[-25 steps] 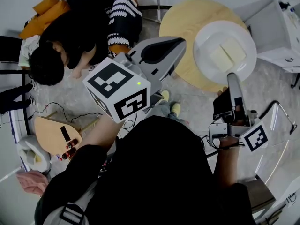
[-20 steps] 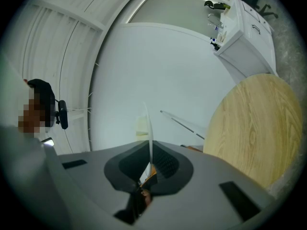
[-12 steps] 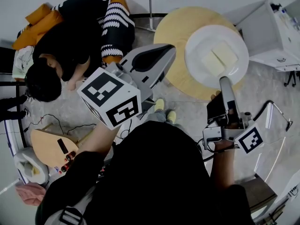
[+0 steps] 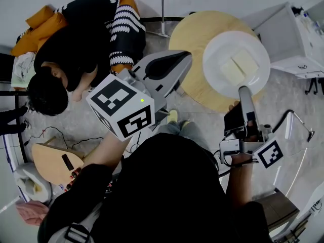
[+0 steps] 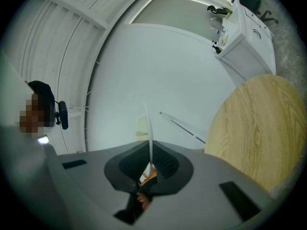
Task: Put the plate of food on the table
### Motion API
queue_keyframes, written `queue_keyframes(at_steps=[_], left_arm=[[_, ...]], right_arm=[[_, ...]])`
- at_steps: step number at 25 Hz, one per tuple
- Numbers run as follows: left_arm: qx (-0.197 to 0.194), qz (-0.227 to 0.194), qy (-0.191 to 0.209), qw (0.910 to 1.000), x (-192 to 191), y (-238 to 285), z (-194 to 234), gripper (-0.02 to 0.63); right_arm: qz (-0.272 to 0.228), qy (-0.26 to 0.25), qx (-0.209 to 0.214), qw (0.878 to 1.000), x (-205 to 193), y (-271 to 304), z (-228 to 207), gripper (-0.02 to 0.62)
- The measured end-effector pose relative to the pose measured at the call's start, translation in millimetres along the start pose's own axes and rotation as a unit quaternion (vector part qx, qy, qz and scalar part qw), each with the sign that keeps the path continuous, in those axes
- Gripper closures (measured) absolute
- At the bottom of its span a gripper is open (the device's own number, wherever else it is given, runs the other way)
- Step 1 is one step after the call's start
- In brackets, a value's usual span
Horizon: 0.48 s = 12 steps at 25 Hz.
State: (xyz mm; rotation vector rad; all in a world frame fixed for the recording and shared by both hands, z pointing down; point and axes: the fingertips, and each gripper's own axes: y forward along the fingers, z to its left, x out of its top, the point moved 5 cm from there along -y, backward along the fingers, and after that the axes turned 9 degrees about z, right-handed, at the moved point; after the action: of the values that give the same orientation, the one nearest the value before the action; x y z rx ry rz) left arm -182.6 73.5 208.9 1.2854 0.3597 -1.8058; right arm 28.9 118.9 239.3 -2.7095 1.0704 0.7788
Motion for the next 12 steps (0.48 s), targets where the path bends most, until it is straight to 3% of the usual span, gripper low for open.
queue_keyframes(at_steps=[12], left_arm=[[-0.001,-0.002,-0.015,0.9999,4.6,-7.6,34.5,0.612]], right_arm=[[0.001,-0.001,-0.008,1.000,-5.0,32.1,2.4,0.578]])
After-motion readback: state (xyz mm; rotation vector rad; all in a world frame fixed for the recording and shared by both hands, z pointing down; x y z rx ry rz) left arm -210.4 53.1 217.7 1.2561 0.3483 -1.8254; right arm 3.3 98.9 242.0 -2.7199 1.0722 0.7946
